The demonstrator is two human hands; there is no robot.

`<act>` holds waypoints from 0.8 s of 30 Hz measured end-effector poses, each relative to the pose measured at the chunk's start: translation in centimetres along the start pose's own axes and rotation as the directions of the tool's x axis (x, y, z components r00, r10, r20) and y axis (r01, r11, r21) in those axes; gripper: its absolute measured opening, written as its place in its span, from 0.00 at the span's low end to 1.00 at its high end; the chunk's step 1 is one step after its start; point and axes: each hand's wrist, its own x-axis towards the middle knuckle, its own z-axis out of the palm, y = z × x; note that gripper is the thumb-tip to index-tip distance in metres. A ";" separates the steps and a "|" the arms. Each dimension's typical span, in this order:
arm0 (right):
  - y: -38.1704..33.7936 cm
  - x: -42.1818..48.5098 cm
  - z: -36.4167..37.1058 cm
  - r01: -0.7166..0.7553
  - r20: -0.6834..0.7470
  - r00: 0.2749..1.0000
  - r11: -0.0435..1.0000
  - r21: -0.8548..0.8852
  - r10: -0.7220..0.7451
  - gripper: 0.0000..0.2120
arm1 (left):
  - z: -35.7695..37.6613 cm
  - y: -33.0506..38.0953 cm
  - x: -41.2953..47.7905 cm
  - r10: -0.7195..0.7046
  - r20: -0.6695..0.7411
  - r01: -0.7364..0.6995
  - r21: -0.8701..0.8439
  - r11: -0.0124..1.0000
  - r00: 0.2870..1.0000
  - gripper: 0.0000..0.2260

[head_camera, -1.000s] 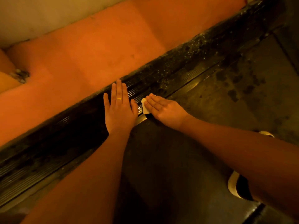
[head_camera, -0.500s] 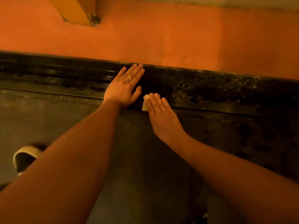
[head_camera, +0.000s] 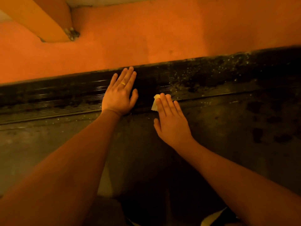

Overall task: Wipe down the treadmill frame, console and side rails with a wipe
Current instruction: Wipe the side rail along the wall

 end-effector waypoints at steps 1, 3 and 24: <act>0.1 -0.1 0.1 -0.002 -0.014 1.000 1.000 0.001 0.002 0.33 | -0.1 0.1 0.0 -0.005 0.004 0.005 -0.002 1.000 1.000 0.27; 0.9 -0.4 0.3 -0.020 -0.035 0.999 1.000 0.000 0.020 0.32 | -0.1 0.1 -0.1 -0.013 0.007 0.013 0.001 1.000 1.000 0.27; 3.7 -1.1 -0.5 -0.379 -0.103 0.904 0.889 0.257 0.415 0.31 | 1.2 4.2 0.4 -0.267 -0.006 0.267 0.029 0.963 0.964 0.27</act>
